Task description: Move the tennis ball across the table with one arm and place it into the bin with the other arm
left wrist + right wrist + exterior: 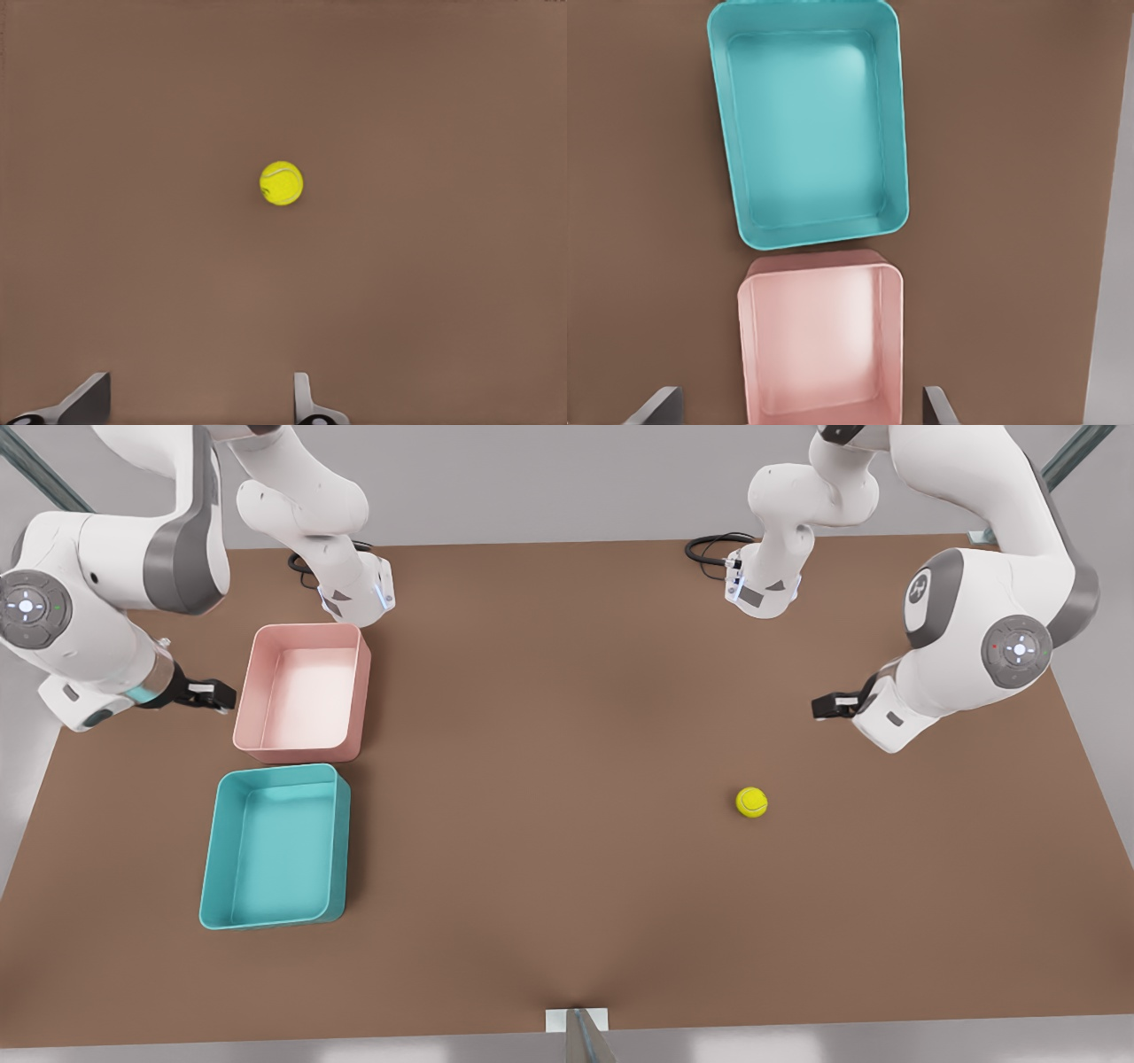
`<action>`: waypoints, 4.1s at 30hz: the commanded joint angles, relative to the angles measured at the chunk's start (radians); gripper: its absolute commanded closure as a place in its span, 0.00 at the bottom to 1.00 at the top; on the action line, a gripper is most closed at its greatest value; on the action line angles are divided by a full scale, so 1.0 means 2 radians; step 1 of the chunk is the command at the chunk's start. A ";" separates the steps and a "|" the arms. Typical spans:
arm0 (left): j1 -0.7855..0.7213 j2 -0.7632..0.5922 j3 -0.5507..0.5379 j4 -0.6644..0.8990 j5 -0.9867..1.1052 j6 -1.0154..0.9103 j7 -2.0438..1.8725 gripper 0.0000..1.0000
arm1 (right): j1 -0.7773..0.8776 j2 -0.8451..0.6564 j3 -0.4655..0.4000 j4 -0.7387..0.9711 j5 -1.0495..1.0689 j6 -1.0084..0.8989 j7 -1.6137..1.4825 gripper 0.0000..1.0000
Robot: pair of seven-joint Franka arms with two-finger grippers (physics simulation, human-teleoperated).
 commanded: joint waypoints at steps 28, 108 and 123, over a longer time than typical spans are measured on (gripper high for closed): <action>0.058 0.155 -0.021 -0.231 0.044 0.434 0.940 0.79 | -0.005 0.011 0.000 -0.011 0.066 0.016 0.009 0.00; 0.054 0.044 -0.081 0.068 0.011 -0.064 -0.147 0.00 | 0.176 0.236 0.002 -0.178 0.051 0.574 0.312 0.00; 0.053 0.044 -0.081 0.068 0.011 -0.067 -0.147 0.00 | 0.164 0.242 0.002 -0.217 0.052 0.574 0.296 0.00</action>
